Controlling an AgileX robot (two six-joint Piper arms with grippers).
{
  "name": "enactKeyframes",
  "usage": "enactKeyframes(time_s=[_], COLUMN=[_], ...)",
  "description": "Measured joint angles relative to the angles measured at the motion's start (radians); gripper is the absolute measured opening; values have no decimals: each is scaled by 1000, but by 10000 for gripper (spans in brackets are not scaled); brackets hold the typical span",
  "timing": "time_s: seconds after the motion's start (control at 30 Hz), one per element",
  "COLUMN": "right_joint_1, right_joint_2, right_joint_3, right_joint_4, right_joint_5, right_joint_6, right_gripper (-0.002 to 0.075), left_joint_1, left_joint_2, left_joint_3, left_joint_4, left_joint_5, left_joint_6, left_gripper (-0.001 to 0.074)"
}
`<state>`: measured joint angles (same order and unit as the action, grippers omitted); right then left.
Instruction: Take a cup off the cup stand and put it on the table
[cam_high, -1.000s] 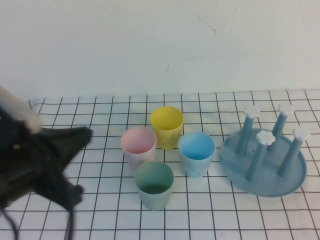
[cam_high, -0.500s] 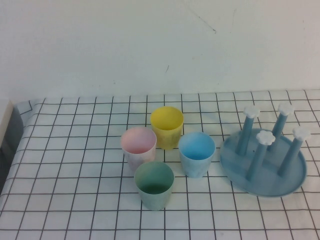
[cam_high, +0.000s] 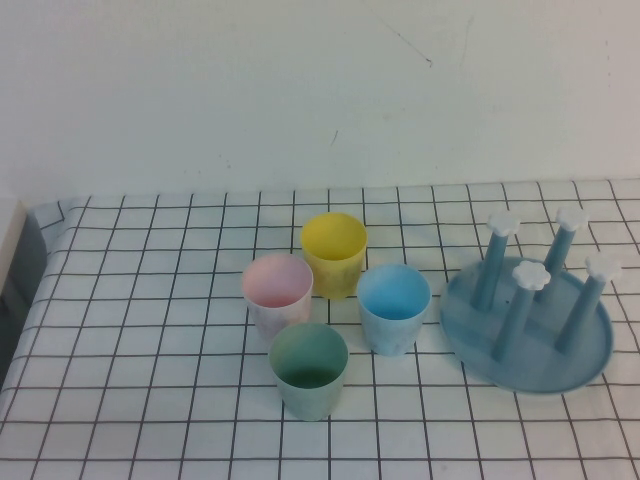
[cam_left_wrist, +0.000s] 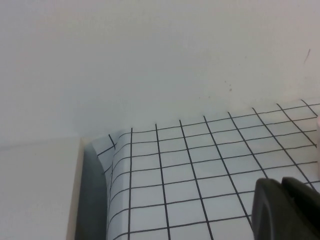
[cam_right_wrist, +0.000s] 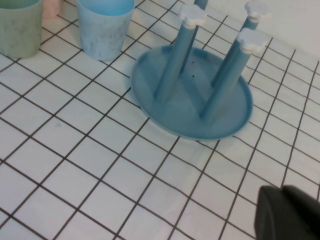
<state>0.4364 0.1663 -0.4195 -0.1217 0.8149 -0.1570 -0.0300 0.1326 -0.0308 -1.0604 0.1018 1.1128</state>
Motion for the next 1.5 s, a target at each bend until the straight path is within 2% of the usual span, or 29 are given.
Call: enactKeyframes(time_s=[0.1, 0.17, 0.37, 0.47, 0.77, 1.23, 1.5], right_joint_1=[0, 0, 0, 0, 0, 0, 0], right_joint_2=[0, 0, 0, 0, 0, 0, 0], right_joint_3=[0, 0, 0, 0, 0, 0, 0], right_joint_4=[0, 0, 0, 0, 2, 2, 2], right_joint_5=[0, 0, 0, 0, -2, -4, -4], right_joint_6=[0, 0, 0, -2, -2, -2, -2], right_gripper=[-1, -1, -1, -1, -1, -1, -1], left_joint_1=[0, 2, 2, 2, 2, 2, -41], left_joint_2=[0, -3, -80, -118, -142, -144, -144], left_joint_3=[0, 0, 32, 54, 54, 54, 54], left_joint_4=[6, 104, 784, 943, 981, 979, 979], left_joint_5=[-10, -16, -7, -5, 201, 205, 205], left_joint_6=[-11, -117, -922, -1118, -1176, -1142, -1129], left_gripper=[-3, -2, -2, -2, -2, -2, -2])
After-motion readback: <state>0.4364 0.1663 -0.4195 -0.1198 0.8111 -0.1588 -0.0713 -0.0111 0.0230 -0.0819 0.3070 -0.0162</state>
